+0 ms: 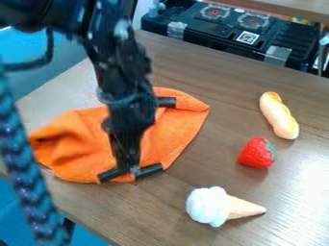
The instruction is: Fold the cloth from top left to bottom right
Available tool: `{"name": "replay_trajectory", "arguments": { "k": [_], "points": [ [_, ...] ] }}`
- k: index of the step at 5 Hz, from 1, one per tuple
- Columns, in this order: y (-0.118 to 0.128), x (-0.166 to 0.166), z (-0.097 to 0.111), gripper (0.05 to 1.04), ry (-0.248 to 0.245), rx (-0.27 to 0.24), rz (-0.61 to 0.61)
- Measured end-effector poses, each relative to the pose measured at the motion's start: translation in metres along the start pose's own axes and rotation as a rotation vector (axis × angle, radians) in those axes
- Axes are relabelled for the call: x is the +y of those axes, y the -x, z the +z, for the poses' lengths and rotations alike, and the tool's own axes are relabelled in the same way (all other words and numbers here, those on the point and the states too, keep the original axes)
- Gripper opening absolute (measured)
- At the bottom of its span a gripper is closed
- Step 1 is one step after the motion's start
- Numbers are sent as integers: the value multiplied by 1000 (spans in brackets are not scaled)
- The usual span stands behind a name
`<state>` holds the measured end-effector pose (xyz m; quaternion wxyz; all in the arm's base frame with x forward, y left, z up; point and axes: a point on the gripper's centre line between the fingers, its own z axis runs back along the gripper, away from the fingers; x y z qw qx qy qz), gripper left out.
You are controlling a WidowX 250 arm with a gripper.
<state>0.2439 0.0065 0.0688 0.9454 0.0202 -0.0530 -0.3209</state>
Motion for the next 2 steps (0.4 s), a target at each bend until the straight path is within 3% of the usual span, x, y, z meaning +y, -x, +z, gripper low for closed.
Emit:
{"name": "replay_trajectory", "arguments": {
  "k": [1,2],
  "points": [
    [-1,15,18,773,124,13,27],
    [7,50,47,997,154,7,136]
  ]
}}
